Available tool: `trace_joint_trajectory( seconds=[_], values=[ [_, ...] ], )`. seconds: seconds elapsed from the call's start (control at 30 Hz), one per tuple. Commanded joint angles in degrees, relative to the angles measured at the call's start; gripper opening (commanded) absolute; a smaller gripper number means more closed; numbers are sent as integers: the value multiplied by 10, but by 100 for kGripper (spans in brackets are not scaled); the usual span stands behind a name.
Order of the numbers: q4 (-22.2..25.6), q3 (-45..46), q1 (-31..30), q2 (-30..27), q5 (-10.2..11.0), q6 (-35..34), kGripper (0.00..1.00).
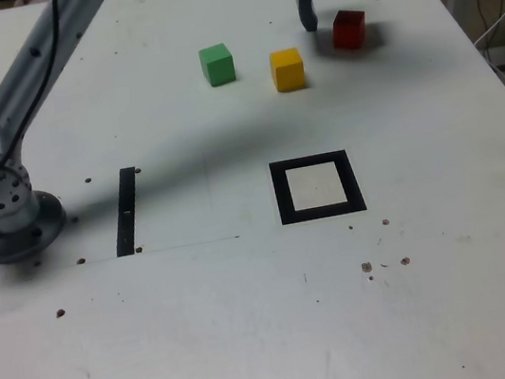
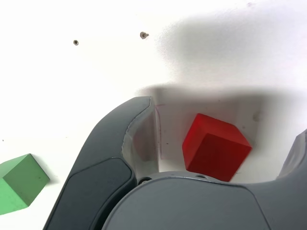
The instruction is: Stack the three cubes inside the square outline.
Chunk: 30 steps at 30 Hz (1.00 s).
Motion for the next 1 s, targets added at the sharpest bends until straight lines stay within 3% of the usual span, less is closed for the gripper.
trace_joint_trajectory(
  seconds=[0.0, 0.23, 0.5, 0.97],
  values=[
    [0, -3, 1, 4, 0, 6, 99],
    [4, -5, 0, 2, -3, 52, 99],
    [25, -24, 1, 5, -40, 187, 99],
    [37, -43, -1, 13, -30, 215, 98]
  ],
)
